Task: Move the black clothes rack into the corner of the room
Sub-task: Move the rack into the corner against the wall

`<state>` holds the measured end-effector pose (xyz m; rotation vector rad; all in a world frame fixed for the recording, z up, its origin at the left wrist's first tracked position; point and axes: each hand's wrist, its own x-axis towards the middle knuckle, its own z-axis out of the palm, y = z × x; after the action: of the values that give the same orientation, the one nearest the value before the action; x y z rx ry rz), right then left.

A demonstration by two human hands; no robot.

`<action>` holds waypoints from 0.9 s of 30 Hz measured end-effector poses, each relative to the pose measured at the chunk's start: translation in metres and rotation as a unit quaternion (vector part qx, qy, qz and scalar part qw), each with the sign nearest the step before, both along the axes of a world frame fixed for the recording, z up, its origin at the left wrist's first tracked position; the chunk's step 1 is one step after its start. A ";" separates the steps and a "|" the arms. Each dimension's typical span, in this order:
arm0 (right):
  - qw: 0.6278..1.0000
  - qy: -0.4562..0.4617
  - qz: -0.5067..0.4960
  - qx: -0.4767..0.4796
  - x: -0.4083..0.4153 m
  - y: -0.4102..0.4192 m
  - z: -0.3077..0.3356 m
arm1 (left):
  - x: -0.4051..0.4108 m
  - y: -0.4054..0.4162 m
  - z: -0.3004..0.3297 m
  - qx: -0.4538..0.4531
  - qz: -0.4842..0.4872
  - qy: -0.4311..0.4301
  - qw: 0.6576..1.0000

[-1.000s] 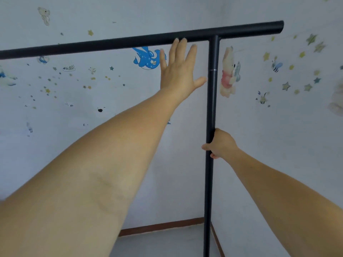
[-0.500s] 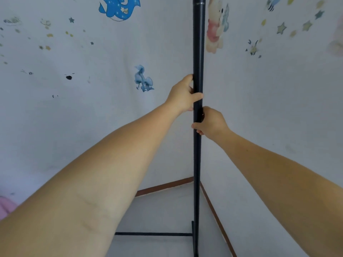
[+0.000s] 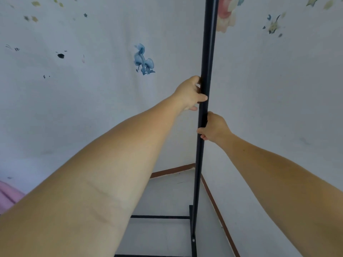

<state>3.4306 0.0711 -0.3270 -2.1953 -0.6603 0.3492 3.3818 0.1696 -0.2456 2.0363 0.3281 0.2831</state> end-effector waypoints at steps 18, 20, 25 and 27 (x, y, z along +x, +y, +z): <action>0.999 -0.024 0.038 0.028 0.080 0.085 -0.003 | 0.072 0.071 -0.009 -0.012 0.079 -0.072 0.994; 0.998 -0.021 0.049 0.034 0.098 0.101 -0.002 | 0.087 0.085 -0.007 -0.016 0.094 -0.073 0.993; 0.997 -0.034 0.058 0.032 0.145 0.132 -0.004 | 0.130 0.110 -0.004 -0.001 0.127 -0.080 0.989; 0.997 -0.041 0.066 0.025 0.162 0.143 -0.004 | 0.145 0.118 -0.003 0.001 0.139 -0.083 0.987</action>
<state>3.5928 0.2139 -0.3312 -2.1329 -0.8528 0.3069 3.5273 0.2871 -0.2485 1.9527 0.5086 0.6230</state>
